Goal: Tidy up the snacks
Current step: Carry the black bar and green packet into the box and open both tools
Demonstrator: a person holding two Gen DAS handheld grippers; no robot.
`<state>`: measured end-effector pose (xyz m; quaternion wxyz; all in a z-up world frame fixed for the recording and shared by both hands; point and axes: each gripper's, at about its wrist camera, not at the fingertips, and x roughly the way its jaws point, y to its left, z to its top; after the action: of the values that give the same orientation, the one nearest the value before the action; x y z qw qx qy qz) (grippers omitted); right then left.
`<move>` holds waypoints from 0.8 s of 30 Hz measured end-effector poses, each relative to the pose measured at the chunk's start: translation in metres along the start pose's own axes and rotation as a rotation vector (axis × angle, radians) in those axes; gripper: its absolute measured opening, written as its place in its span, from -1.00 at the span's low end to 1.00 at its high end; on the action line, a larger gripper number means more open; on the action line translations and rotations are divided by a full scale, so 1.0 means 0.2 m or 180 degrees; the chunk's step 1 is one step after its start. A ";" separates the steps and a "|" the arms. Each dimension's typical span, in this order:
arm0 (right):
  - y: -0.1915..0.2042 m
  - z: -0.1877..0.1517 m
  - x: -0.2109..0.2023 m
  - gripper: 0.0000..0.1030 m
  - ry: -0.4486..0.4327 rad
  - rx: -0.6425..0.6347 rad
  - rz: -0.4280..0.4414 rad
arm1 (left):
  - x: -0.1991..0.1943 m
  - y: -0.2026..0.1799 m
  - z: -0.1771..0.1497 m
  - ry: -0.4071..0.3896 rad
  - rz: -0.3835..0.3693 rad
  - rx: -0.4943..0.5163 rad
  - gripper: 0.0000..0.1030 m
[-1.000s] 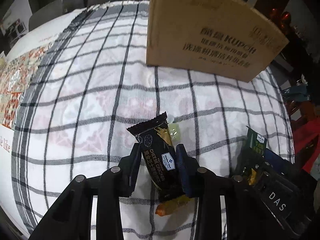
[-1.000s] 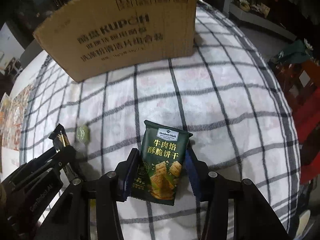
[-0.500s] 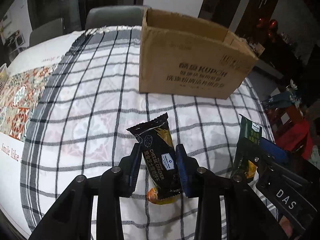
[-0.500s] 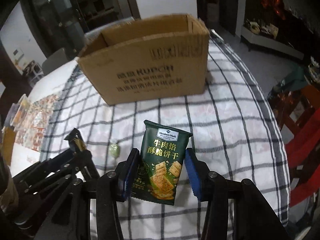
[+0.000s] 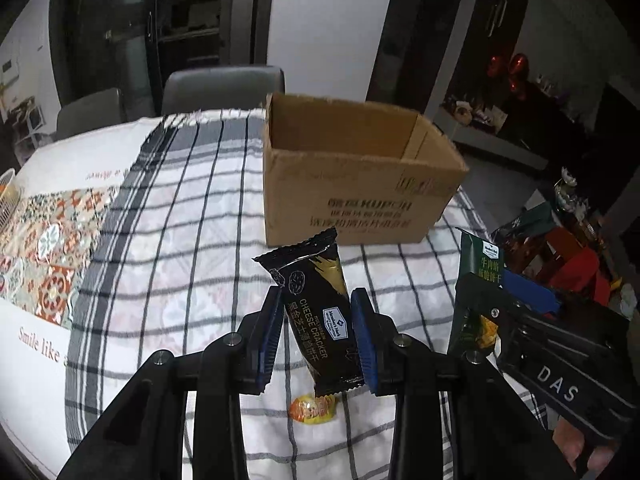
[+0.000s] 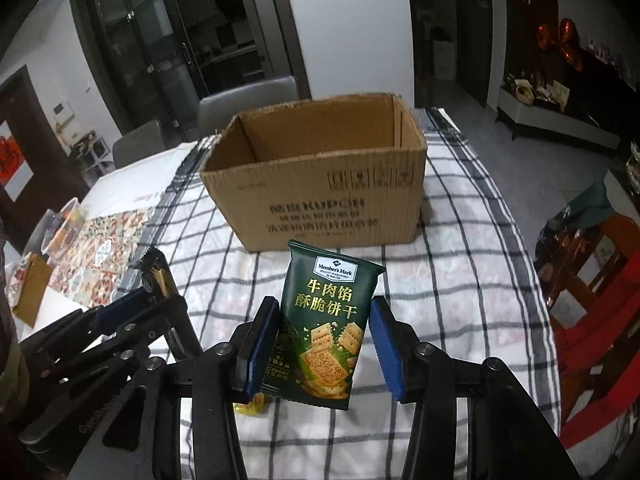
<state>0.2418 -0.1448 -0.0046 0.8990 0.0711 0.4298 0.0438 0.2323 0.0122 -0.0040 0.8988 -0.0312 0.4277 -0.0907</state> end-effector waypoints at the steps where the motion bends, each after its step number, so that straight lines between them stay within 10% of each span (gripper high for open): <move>1: 0.00 0.01 -0.01 -0.08 -0.0023 -0.0005 0.0009 | -0.01 0.00 0.02 -0.0025 -0.0006 0.0018 -0.34; 24: -0.05 0.52 -0.01 -0.08 -0.0435 -0.0267 0.0112 | 0.01 -0.07 0.51 -0.0289 -0.0111 0.0352 -0.34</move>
<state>0.3220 -0.1642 0.0589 0.9276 0.0437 0.3639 0.0727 0.3110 -0.0033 0.0615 0.9159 0.0070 0.3803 -0.1283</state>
